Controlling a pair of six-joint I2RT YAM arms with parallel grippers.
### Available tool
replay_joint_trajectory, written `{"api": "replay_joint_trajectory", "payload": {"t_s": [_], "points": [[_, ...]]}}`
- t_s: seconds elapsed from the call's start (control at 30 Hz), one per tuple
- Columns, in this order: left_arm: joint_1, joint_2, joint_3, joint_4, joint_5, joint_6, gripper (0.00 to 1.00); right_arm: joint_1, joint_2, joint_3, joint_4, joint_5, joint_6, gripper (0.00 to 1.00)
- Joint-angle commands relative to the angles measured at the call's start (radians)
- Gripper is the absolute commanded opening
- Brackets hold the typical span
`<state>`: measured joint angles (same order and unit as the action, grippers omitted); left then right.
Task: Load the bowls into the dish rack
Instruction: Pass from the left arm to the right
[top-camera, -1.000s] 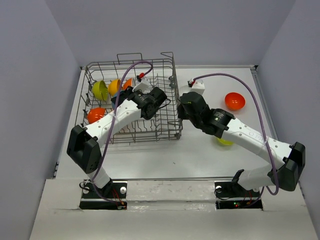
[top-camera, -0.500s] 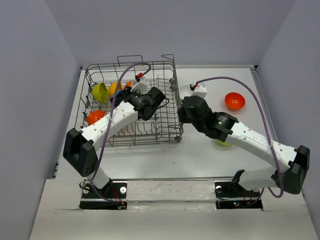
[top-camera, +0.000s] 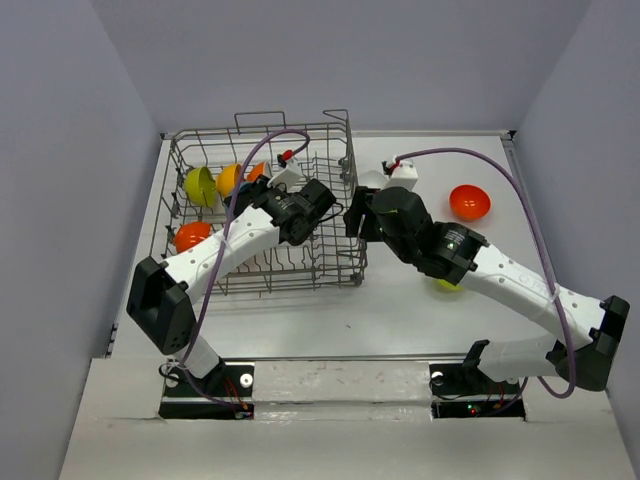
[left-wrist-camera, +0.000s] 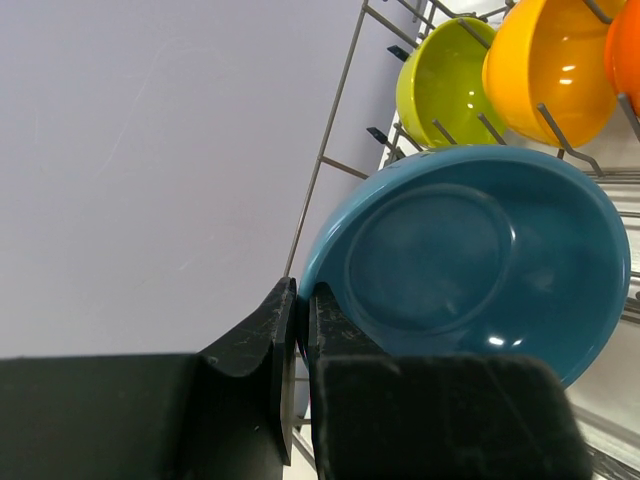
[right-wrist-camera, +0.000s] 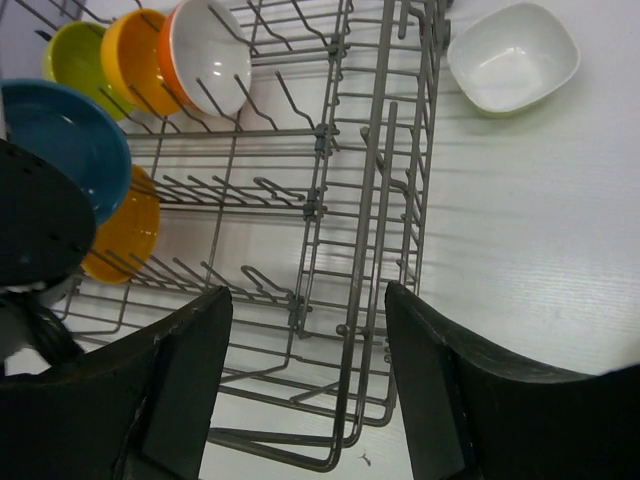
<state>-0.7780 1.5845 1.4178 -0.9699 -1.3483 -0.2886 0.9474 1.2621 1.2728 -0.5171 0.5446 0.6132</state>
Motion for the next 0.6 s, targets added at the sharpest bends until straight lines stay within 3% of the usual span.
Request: {"api": "replay_joint_trajectory", "payload": {"t_s": [0.0, 0.27, 0.57], "points": [[-0.012, -0.035, 0.030, -0.026, -0.072, -0.006, 0.00, 0.008, 0.000, 0.100, 0.023, 0.051, -0.030, 0.68], [-0.012, -0.056, 0.069, -0.090, -0.064, -0.040, 0.00, 0.008, 0.031, 0.229, 0.012, 0.092, -0.093, 0.68], [-0.006, -0.113, 0.017, -0.013, -0.037, 0.032, 0.00, 0.008, 0.114, 0.342, -0.004, 0.055, -0.113, 0.67]]}}
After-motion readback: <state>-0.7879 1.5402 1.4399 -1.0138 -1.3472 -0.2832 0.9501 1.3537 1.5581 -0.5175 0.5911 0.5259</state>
